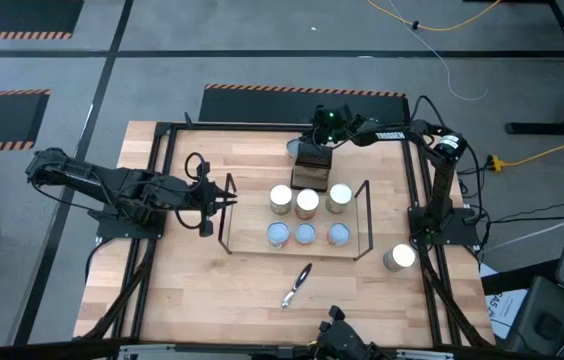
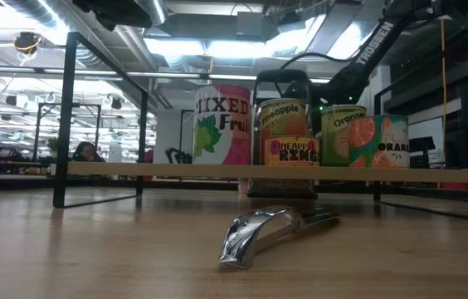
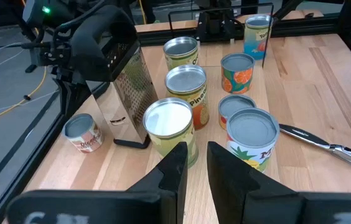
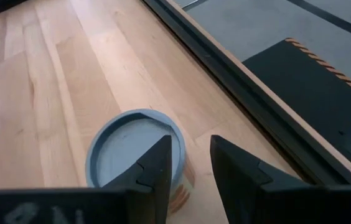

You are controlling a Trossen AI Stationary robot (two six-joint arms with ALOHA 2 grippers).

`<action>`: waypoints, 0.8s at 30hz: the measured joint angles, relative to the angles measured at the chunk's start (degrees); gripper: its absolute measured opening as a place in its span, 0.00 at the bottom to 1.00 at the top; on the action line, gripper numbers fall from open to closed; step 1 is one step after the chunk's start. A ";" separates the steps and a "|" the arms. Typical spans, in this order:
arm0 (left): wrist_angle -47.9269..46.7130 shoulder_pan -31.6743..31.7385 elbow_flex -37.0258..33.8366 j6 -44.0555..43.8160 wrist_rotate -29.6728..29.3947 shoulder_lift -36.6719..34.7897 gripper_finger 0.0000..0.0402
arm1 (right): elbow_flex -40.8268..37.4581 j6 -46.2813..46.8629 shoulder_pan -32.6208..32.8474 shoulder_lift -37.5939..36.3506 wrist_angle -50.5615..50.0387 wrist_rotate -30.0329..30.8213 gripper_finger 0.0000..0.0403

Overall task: Pick and place cans onto a shelf
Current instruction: Put the canned diced tomatoes on the shelf

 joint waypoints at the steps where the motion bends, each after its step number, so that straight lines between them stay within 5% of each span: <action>1: 0.00 -0.02 0.00 -0.04 0.00 0.00 0.14 | 0.00 0.26 -0.04 0.23 0.03 -0.28 0.29; 24: 0.00 -0.02 0.00 -0.22 0.00 0.00 0.14 | -0.04 -0.59 -0.11 0.76 1.15 -3.29 0.29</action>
